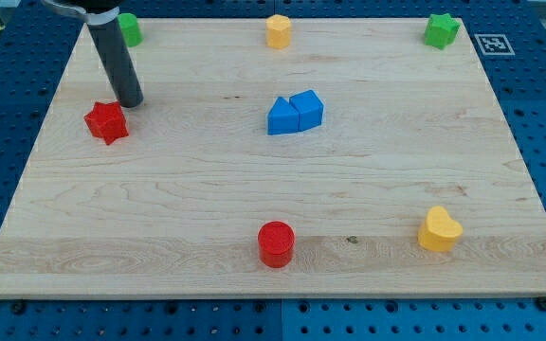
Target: Place the green circle above the blue cube
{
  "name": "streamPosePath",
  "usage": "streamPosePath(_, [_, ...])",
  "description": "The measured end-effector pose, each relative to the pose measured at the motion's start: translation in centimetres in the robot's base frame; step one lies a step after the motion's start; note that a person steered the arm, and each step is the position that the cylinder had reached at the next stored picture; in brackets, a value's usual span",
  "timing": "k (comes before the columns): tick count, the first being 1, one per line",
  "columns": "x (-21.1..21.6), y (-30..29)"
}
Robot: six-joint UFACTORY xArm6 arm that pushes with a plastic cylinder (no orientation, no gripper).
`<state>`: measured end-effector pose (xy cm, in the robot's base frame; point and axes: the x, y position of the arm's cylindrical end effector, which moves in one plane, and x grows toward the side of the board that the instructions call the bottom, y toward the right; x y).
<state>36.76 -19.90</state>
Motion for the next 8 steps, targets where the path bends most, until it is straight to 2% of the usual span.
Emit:
streamPosePath(1, [-1.3, -2.1])
streamPosePath(3, [-7.5, -7.7])
streamPosePath(5, [-13.7, -10.1])
streamPosePath(6, [-16.2, -10.2])
streamPosePath(8, [-16.7, -5.3])
